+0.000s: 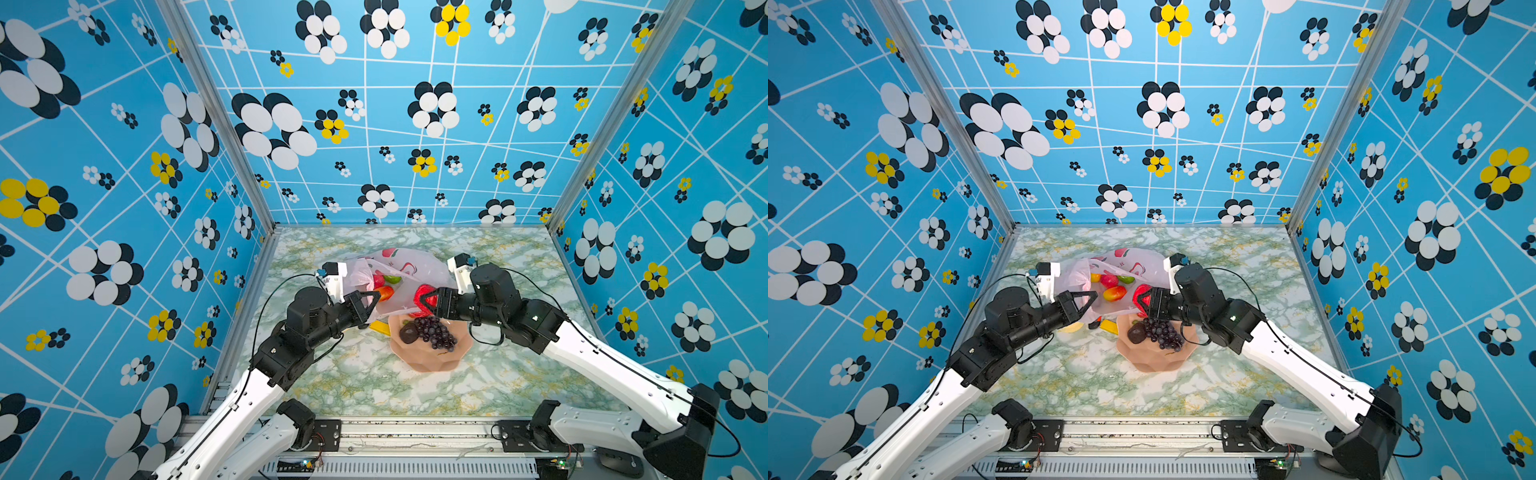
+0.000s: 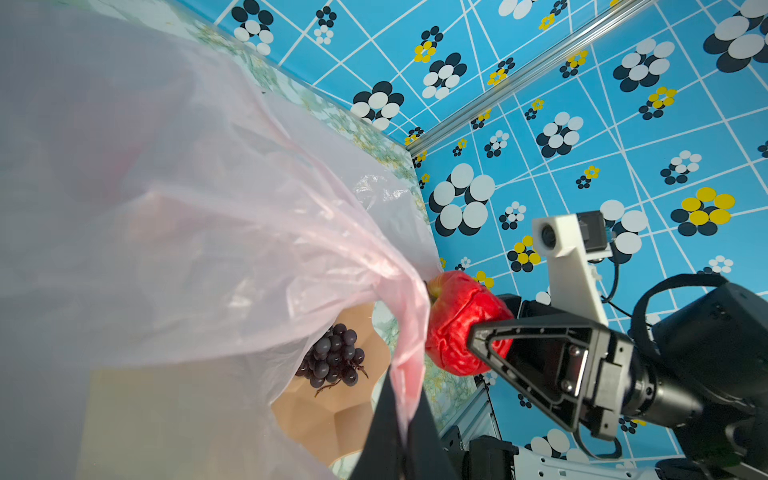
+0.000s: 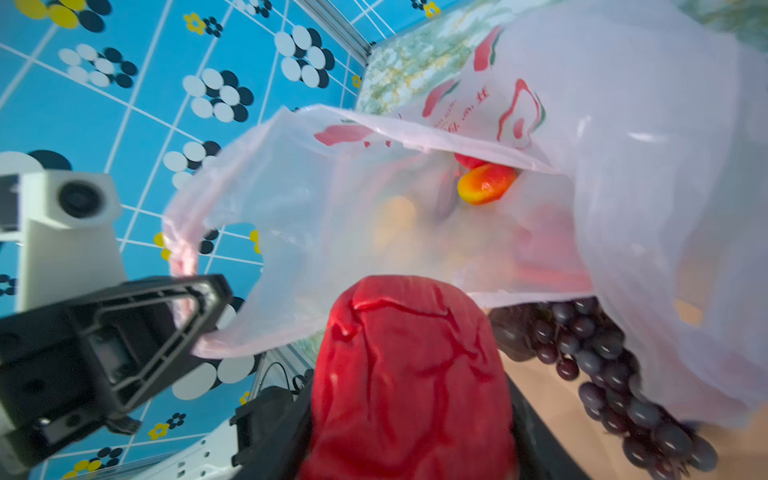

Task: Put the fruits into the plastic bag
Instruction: 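Lift the red pepper with the right gripper and carry it into the bag, then open the right gripper inside the bag to release the pepper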

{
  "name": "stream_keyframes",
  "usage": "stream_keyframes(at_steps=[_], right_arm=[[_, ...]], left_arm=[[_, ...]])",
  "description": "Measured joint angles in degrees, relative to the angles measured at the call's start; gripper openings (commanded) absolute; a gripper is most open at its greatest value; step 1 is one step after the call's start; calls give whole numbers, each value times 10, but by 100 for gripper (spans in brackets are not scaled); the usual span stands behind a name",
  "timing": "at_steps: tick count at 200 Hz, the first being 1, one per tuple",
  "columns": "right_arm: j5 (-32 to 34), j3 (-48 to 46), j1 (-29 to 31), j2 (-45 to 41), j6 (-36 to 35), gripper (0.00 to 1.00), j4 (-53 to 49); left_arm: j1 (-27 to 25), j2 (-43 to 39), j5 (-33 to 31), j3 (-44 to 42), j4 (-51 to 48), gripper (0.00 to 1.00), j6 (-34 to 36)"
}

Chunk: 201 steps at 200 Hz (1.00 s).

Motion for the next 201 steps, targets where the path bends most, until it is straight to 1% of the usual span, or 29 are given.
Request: stream_keyframes(at_steps=[23, 75, 115, 142, 201], right_arm=[[-22, 49, -2, 71, -14, 57, 5], [-80, 118, -2, 251, -19, 55, 23], [-97, 158, -7, 346, -19, 54, 54], [-91, 176, -18, 387, -19, 54, 85], [-23, 183, -38, 435, -12, 54, 153]], left_arm=[[0, 0, 0, 0, 1, 0, 0], [0, 22, 11, 0, 19, 0, 0], [0, 27, 18, 0, 35, 0, -3], [0, 31, 23, 0, 43, 0, -4], [-1, 45, 37, 0, 48, 0, -4]])
